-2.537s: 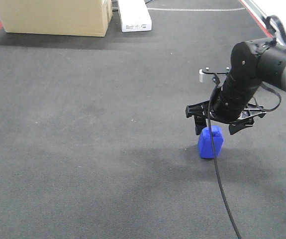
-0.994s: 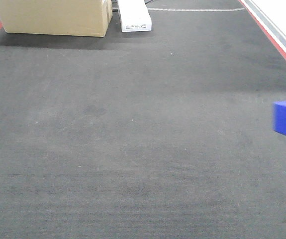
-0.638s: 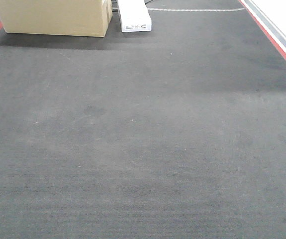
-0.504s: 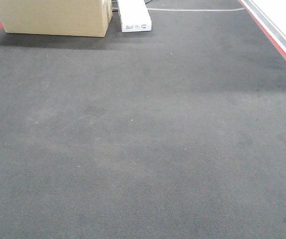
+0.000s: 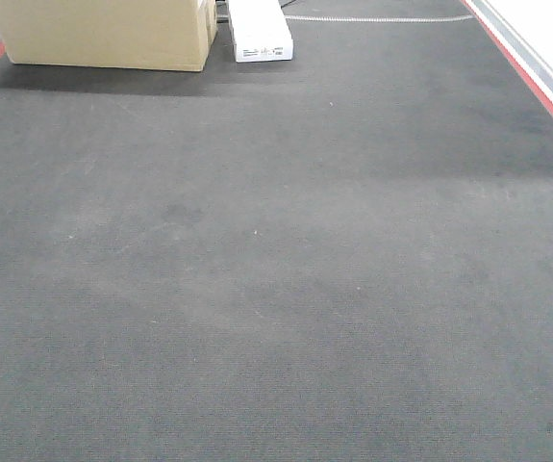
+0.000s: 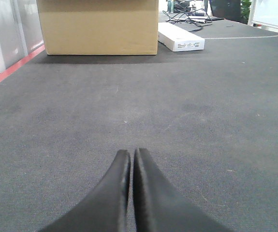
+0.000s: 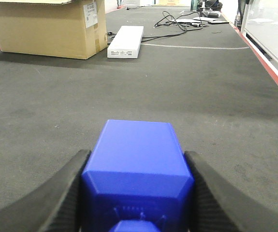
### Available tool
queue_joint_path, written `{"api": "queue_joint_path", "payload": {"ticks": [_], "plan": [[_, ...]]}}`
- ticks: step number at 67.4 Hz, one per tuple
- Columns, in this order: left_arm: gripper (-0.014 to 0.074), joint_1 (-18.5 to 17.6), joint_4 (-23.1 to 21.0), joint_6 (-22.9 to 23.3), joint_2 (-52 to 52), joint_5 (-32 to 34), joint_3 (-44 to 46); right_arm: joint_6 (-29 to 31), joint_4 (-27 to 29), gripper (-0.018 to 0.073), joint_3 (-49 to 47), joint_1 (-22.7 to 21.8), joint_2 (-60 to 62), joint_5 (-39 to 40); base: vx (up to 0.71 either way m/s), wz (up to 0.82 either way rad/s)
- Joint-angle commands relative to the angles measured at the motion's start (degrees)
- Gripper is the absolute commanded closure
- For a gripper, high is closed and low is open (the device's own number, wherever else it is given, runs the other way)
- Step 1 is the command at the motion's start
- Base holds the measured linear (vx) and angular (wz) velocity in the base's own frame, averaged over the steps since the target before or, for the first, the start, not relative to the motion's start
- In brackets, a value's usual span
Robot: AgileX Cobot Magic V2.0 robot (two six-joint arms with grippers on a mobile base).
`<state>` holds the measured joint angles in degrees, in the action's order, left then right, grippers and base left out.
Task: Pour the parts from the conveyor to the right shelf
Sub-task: 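Drive away from the conveyor holding the block in the right gripper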
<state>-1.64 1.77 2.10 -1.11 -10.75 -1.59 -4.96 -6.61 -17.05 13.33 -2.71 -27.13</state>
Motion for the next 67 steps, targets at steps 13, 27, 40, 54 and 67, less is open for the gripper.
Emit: {"api": "queue_joint_path", "payload": {"ticks": [13, 27, 40, 54, 67], "plan": [[0.0603, -0.29, -0.05, 0.42, -0.3, 4.12, 1.08, 0.33, -1.02, 0.0567, -1.48, -0.4, -0.63, 5.22, 0.0, 0.0], [0.0603, -0.29, -0.05, 0.42, -0.3, 4.12, 1.08, 0.33, -1.02, 0.0567, -1.48, -0.4, -0.63, 5.22, 0.0, 0.0], [0.0603, -0.29, -0.05, 0.42, -0.3, 4.12, 1.08, 0.33, -1.02, 0.0567, -1.48, -0.4, -0.63, 5.22, 0.0, 0.0], [0.0603, -0.29, -0.05, 0.42, -0.3, 4.12, 1.08, 0.33, -1.02, 0.0567, -1.48, -0.4, -0.63, 5.22, -0.01, 0.0], [0.0603, -0.29, -0.05, 0.42, -0.3, 4.12, 1.08, 0.33, -1.02, 0.0567, -1.48, -0.29, -0.63, 5.22, -0.1, 0.04]]}}
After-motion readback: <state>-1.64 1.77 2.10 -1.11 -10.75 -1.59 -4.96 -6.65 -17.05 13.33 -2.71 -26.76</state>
